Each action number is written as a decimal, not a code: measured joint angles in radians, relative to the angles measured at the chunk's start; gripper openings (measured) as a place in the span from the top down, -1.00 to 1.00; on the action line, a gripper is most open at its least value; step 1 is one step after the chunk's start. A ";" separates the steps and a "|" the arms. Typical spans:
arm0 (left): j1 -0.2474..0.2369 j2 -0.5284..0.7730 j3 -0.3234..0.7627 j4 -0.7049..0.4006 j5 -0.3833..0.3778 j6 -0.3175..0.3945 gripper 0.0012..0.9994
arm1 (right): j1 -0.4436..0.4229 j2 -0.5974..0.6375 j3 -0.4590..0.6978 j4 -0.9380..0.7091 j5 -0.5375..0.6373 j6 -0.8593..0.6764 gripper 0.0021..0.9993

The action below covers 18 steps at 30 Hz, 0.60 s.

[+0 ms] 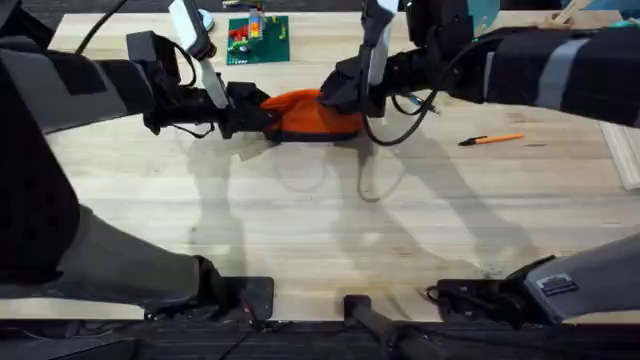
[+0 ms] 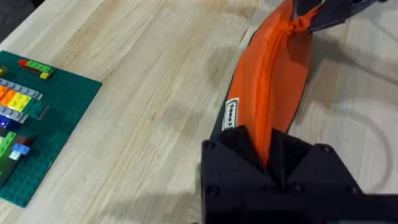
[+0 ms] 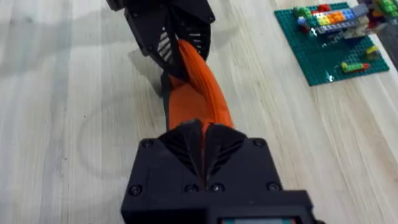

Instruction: Unzip the bag, pick up the pens from the table one at a time and place them inside, then zip the bag closed.

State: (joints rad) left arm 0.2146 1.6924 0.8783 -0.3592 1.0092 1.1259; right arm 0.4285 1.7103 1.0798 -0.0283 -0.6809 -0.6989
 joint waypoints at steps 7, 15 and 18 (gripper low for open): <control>0.000 0.000 0.000 0.000 0.000 0.000 0.92 | 0.022 0.004 0.000 0.053 0.005 0.029 0.94; 0.004 0.000 0.000 0.001 -0.002 0.000 0.92 | 0.039 0.028 0.000 0.122 0.008 0.071 0.94; 0.007 0.000 0.000 0.003 -0.003 0.000 0.92 | 0.049 0.057 0.000 0.178 0.006 0.102 0.94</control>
State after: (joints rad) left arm 0.2211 1.6924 0.8783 -0.3561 1.0065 1.1259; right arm 0.4772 1.7678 1.0801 0.1494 -0.6747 -0.5971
